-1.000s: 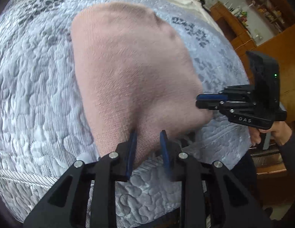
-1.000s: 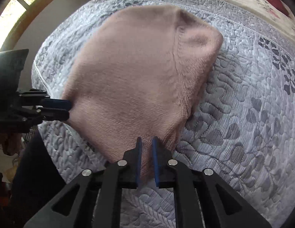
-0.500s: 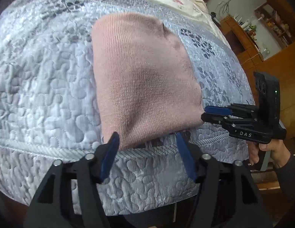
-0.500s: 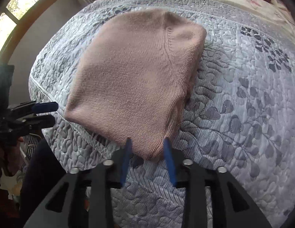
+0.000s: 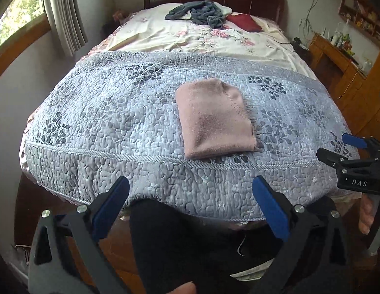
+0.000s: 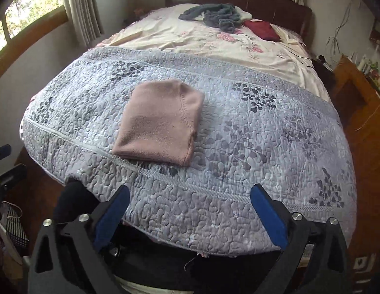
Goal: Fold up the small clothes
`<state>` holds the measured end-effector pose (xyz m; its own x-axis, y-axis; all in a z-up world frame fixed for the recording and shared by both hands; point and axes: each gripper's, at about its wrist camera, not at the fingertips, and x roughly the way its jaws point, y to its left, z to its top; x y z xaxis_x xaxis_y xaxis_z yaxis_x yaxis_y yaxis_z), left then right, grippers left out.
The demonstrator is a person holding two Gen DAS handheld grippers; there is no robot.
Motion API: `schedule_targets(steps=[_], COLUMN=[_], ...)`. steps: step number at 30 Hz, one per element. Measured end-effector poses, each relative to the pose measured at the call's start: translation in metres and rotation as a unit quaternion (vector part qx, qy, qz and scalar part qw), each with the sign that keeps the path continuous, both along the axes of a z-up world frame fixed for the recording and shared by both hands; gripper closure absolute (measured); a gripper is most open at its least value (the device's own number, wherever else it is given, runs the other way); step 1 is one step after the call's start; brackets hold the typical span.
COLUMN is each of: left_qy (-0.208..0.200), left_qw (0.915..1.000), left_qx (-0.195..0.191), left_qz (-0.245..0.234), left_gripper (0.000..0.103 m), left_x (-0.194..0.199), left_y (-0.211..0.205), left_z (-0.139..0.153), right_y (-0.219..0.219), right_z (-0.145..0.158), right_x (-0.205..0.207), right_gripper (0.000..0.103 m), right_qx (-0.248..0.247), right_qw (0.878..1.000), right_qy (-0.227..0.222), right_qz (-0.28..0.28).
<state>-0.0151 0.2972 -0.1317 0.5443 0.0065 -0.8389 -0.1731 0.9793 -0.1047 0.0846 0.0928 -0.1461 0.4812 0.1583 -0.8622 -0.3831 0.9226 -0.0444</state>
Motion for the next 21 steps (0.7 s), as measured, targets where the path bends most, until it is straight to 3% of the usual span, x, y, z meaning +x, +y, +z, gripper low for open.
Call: schedule_targets(steps=[4, 9, 21], left_qy=[-0.002, -0.010, 0.000], left_qw=[0.9999, 0.9998, 0.9999], left_qx=[-0.009, -0.016, -0.009], left_qz=[-0.008, 0.004, -0.013], left_gripper=[0.003, 0.003, 0.003], left_x=[-0.023, -0.049, -0.075], left_y=[-0.006, -0.012, -0.034], left_z=[0.036, 0.063, 0.064], right_y=[-0.012, -0.004, -0.006], right_z=[0.043, 0.071, 0.080], right_x=[-0.030, -0.062, -0.096], right_gripper=[0.004, 0.004, 0.004], right_qx=[0.056, 0.021, 0.013], right_qw=[0.998, 0.999, 0.999], right_qy=[-0.018, -0.032, -0.034], right_qz=[-0.007, -0.004, -0.012])
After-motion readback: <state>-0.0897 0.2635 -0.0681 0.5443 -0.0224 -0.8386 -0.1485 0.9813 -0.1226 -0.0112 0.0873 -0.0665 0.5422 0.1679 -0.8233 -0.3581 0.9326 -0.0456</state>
